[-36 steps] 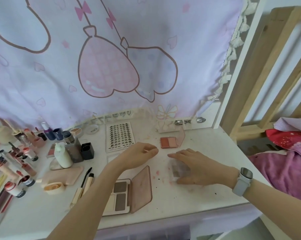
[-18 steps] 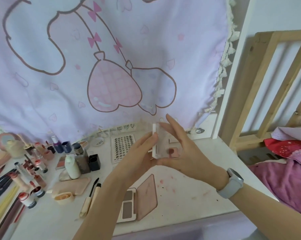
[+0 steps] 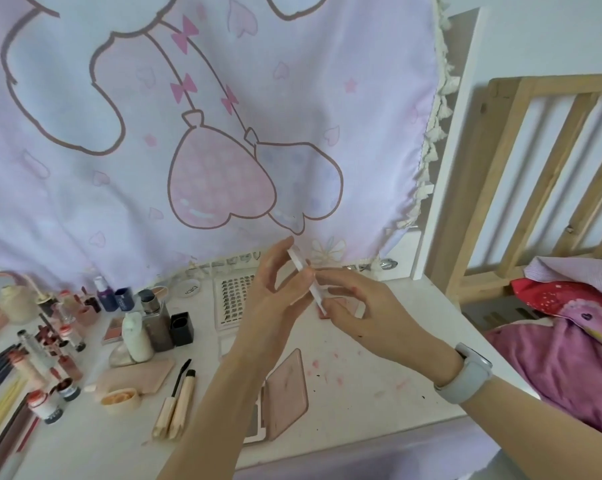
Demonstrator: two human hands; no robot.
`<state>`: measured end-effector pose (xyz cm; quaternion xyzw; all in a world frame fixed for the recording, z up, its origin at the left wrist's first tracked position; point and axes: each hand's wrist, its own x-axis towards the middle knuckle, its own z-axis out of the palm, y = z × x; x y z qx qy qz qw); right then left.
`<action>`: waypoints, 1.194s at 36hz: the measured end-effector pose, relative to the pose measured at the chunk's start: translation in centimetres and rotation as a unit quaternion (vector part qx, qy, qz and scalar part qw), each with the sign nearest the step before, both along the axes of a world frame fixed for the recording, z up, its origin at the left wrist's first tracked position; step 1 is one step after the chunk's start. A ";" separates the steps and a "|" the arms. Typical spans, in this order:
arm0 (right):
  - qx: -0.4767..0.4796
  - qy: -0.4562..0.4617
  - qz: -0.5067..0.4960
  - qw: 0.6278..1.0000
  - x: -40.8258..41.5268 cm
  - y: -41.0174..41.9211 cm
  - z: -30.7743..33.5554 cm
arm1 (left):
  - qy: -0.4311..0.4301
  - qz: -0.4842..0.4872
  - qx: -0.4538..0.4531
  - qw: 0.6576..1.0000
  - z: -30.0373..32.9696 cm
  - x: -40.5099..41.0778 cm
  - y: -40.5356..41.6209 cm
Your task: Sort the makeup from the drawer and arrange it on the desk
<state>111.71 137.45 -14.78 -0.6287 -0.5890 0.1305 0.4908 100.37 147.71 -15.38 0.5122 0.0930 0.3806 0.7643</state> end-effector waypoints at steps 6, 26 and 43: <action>-0.008 0.016 -0.001 1.000 0.8 -0.3 0.3 | 0.049 0.037 0.031 0.998 -0.9 1.1 -0.2; -0.121 0.262 -0.132 0.948 7.2 -0.8 -2.3 | 0.305 -0.129 -0.097 0.938 -2.1 3.2 4.9; -0.227 0.270 -0.173 0.920 9.0 -0.9 -9.1 | 0.547 -0.108 0.345 0.755 -4.2 4.6 6.1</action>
